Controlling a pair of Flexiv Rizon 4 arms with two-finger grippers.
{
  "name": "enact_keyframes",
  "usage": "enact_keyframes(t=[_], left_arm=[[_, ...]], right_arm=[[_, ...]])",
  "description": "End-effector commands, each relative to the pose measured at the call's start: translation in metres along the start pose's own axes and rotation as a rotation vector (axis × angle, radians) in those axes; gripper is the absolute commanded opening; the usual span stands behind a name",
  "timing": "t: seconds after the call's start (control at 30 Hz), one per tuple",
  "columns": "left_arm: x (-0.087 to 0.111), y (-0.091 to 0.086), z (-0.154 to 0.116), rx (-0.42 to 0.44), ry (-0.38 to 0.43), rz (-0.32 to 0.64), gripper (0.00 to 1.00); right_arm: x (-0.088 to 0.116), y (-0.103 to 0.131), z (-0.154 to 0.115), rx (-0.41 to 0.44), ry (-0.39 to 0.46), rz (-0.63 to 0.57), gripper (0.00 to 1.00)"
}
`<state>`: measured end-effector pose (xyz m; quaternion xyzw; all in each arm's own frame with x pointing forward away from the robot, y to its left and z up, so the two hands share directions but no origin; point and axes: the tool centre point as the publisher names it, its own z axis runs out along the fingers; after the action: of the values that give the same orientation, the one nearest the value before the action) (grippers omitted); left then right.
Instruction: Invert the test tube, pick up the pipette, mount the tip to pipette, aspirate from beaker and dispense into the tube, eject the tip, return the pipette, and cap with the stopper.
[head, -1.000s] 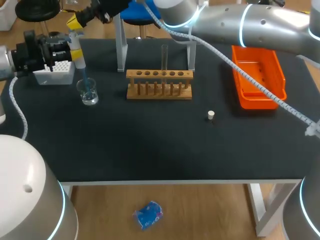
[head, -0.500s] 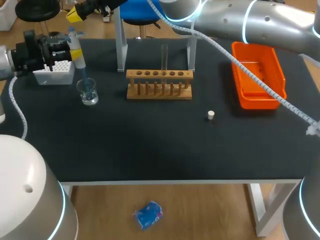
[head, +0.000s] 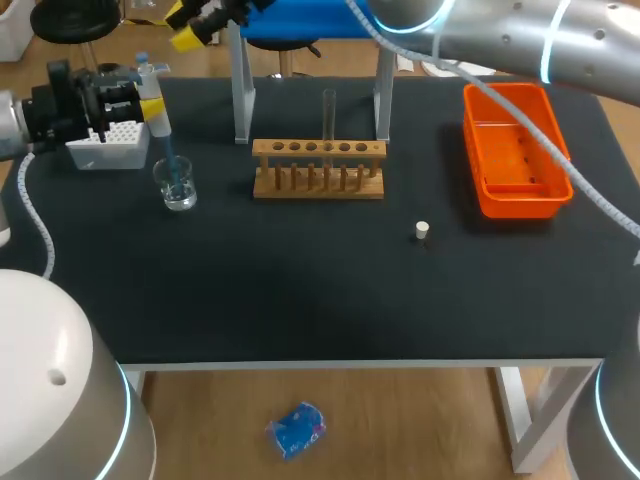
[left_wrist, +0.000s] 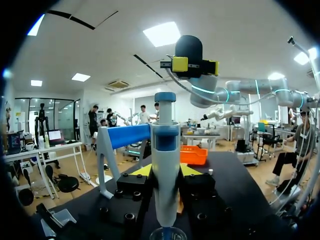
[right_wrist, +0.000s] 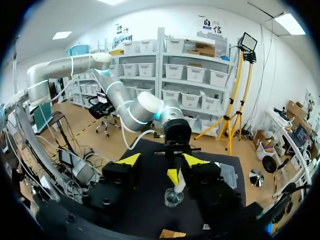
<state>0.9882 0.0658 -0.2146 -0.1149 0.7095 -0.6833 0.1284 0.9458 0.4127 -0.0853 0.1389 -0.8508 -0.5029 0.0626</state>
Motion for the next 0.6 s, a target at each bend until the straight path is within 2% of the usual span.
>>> enact_keyframes(t=[0.03,0.23,0.33,0.6], left_arm=[[0.0,0.0,0.0,0.0,0.002,0.0,0.0],[0.0,0.0,0.0,0.0,0.002,0.0,0.0],[0.0,0.0,0.0,0.0,0.002,0.0,0.0],[0.0,0.0,0.0,0.0,0.002,0.0,0.0]], right_arm=[[0.03,-0.009,-0.024,0.008,-0.039,0.003,1.0],[0.048,-0.028,-0.05,0.021,-0.068,0.005,1.0],[0.051,-0.033,-0.059,0.039,-0.094,-0.024,1.0],[0.051,-0.033,-0.059,0.039,-0.094,-0.024,1.0]])
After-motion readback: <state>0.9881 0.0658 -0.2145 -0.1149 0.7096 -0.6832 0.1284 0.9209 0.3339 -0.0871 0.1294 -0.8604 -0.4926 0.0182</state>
